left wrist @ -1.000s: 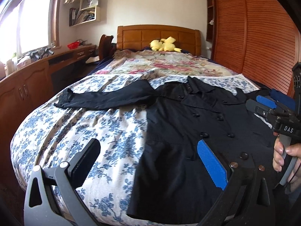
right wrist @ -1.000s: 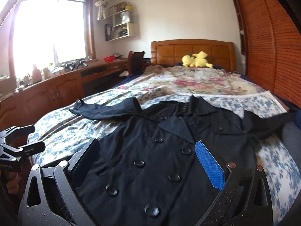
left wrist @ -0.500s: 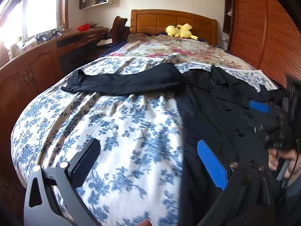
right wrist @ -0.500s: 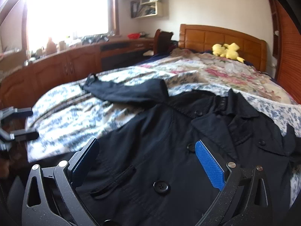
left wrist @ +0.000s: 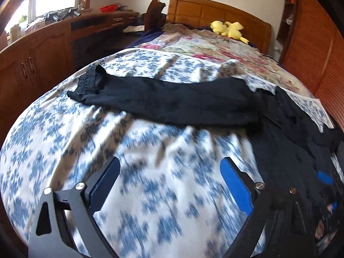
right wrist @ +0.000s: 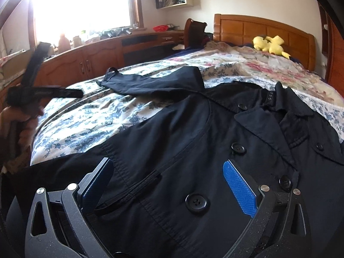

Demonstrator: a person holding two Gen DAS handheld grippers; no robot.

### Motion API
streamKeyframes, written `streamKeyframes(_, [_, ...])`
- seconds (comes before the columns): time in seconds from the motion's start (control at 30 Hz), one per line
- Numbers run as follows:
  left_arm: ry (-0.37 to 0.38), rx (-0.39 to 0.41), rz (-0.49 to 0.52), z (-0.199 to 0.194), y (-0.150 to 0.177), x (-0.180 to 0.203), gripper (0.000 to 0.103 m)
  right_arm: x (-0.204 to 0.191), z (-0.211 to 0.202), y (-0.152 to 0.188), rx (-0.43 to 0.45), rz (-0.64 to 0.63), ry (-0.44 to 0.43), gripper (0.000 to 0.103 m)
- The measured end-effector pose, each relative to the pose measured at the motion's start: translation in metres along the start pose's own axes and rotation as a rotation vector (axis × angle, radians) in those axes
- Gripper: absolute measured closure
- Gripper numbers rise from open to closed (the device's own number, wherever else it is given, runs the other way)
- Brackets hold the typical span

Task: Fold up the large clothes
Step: 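Move the left gripper to the black coat sleeve cuff and grasp it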

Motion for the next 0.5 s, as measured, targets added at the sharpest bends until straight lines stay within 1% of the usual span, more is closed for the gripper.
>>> streamKeyframes(0.03, [-0.011,0.003,-0.016,0.01,-0.006,-0.005,0.013,0.0,0.001,0.0,-0.004,0.0,0.001,0.0])
streamKeyframes(0.07, [-0.02,0.002,-0.027,0.017,-0.009,-0.009,0.021,0.001,0.001,0.001,-0.007,0.001,0.003,0.0])
streamKeyframes(0.1, [-0.025,-0.005,-0.041,0.026,-0.012,-0.012,0.024,0.001,0.002,0.001,-0.009,0.0,0.005,0.0])
streamKeyframes(0.3, [-0.019,-0.03,-0.121,0.066,-0.028,-0.027,0.027,0.001,0.004,0.003,-0.015,-0.002,0.012,0.0])
streamKeyframes(0.4, [-0.038,-0.042,-0.138,0.085,-0.034,-0.036,0.03,0.001,0.005,0.003,-0.017,-0.004,0.013,0.0])
streamKeyframes(0.5, [-0.056,-0.066,-0.182,0.105,-0.035,-0.05,0.033,0.001,0.006,0.005,-0.021,-0.008,0.014,0.0])
Point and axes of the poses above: each gripper's, at about its wrist camera, not at the fingertips, and z roughly the way its jaws point, x to its right, y to its underside, the point moved 6 cm from there along z, roughly the way its jaws point, and after that the axes turned 14 degrees about x, right-handed, at the moved point
